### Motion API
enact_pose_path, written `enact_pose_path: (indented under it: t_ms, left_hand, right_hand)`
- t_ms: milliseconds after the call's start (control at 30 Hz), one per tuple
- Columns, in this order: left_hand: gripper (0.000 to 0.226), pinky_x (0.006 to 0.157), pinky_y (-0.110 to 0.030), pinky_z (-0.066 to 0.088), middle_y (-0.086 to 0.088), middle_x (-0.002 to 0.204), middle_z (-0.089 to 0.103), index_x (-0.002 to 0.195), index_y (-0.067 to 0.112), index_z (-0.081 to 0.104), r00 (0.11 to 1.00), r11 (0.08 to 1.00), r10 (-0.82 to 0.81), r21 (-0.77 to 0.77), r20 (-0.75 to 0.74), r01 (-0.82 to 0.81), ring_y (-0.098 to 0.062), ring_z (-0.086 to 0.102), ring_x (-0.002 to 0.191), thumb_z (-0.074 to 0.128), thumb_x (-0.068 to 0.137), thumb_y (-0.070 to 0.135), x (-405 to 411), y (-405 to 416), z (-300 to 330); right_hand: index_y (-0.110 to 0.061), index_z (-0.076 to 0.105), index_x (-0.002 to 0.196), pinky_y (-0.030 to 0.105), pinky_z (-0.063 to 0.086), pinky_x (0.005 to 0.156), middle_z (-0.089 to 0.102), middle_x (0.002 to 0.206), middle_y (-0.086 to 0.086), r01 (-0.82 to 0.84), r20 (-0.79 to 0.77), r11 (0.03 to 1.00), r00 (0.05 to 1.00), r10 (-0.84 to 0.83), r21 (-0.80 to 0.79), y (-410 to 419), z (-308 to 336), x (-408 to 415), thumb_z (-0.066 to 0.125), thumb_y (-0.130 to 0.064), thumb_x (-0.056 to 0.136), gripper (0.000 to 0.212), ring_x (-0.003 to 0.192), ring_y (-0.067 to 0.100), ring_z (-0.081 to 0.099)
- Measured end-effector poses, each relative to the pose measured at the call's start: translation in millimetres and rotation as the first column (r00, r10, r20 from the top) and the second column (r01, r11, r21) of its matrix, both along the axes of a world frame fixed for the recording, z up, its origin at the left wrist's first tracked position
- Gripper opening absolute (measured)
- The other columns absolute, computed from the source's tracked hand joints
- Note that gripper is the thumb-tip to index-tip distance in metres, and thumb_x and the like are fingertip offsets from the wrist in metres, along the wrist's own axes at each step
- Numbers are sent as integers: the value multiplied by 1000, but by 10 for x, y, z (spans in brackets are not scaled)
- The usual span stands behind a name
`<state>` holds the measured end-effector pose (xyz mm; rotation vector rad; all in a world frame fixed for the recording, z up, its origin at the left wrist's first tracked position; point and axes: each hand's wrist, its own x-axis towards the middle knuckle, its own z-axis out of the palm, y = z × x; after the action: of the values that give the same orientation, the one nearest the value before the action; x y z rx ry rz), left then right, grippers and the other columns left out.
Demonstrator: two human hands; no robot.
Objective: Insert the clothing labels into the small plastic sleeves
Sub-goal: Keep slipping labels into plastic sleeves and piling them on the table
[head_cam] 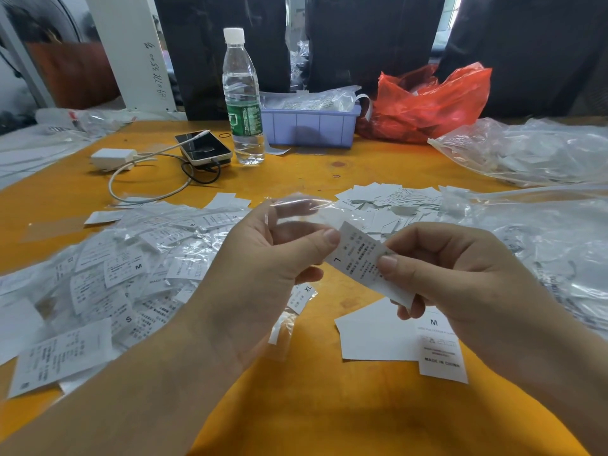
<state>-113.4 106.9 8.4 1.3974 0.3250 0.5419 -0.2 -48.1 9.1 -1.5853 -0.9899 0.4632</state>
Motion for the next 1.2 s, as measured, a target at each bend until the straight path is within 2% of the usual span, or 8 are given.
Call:
enact_pose_path:
  t_ms: [200,367,600,767,1000,1133,1200]
  left_hand:
    - [50,60,-21,55,-5,84,76,105,20,60,999,999,-38,18,-5,38,-10,70,75,75,58,30,1,-18,-5]
    - [50,67,-28,53,-7,89,76,107,21,59,997,997,-67,40,-32,68,-12,70,78,75,60,27,15,-38,-38]
    - [49,69,-25,54,-7,92,76,109,24,59,997,996,-67,60,-44,69,-14,70,81,75,63,29,8,-44,-46]
    - [51,67,-25,54,-5,88,76,109,24,58,1000,1000,-16,26,-25,17,-8,67,71,75,61,28,4,12,1]
    - [53,66,-22,56,-5,83,75,110,25,60,998,998,-38,47,-39,40,-15,68,78,80,61,25,19,-48,-68]
    - [55,67,-21,56,-1,81,75,113,26,59,997,995,-49,80,-52,53,-10,67,73,83,64,27,17,-75,-68]
    - [55,64,-18,54,1,81,74,114,26,60,996,993,-70,95,-55,75,-7,67,73,85,66,25,20,-96,-72]
  right_hand:
    - [-23,73,79,30,46,58,72,76,1,-10,-16,999,1000,11,31,-1,0,5,63,-31,77,12,54,16,56]
    - [-22,73,77,24,47,54,73,76,3,-20,-36,998,999,22,51,5,-3,0,64,-30,78,12,54,16,55]
    - [-21,75,78,25,51,55,71,76,4,-25,-92,998,995,29,52,14,0,-2,66,-30,75,12,53,16,56]
    - [-19,75,82,28,53,60,68,68,7,-32,-99,999,995,32,0,2,11,34,67,-30,72,16,57,18,60]
    - [-23,76,76,25,53,61,66,65,0,-25,-85,1000,996,24,-9,28,-16,13,67,-31,71,13,60,12,60]
    - [-22,75,77,24,53,60,65,65,-1,-11,-72,1000,997,11,-6,27,-10,-3,68,-32,71,14,59,12,60]
    - [-19,75,78,22,53,59,65,64,-1,-24,-76,1000,997,24,-6,24,0,-10,75,-32,73,14,58,12,59]
